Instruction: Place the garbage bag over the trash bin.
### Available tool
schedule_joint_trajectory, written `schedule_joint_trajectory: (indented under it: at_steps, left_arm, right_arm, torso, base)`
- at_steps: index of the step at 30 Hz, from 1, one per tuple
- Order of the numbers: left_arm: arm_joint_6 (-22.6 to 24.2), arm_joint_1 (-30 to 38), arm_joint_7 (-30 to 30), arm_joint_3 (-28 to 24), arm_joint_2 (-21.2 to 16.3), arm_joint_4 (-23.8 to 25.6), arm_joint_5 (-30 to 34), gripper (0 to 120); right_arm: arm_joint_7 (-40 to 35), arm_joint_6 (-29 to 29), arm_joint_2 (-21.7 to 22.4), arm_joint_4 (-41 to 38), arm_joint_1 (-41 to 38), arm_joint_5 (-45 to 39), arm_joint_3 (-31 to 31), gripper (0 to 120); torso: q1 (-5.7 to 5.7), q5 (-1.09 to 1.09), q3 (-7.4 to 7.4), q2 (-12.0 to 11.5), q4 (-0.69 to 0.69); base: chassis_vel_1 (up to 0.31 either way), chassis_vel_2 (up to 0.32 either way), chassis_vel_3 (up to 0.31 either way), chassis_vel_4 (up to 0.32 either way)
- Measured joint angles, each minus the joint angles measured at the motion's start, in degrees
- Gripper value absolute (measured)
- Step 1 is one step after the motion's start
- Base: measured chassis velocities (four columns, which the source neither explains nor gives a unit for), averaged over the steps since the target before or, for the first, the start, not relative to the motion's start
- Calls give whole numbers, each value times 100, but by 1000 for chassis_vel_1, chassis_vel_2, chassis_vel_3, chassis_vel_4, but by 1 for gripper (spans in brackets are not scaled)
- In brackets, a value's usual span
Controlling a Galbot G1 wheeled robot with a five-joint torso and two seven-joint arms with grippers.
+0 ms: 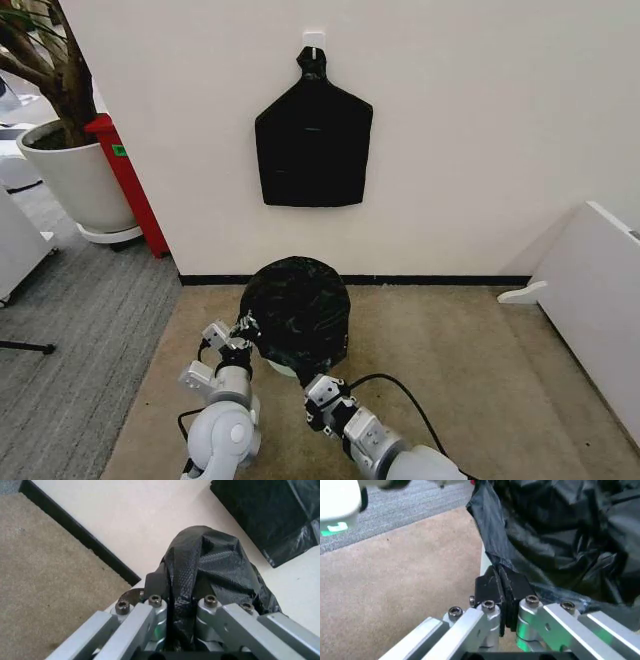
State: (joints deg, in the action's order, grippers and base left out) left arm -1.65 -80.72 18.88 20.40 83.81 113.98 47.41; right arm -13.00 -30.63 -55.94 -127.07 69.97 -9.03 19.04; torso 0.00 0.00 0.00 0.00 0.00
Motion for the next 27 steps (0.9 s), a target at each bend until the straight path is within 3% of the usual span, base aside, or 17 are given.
schedule_joint_trajectory:
  at_steps: [17,27]
  left_arm:
    - [8,-190,5,-35,103,258,114,5]
    - [25,-299,27,-10,256,389,122,5]
  right_arm:
    - [42,419,-260,1132,-143,-34,-138,0]
    - [-129,365,-375,1753,-299,-362,-290,0]
  torso:
    - [0,0,0,0,0]
    - [0,1,0,0,2]
  base:
    - [0,0,0,0]
    - [0,0,0,0]
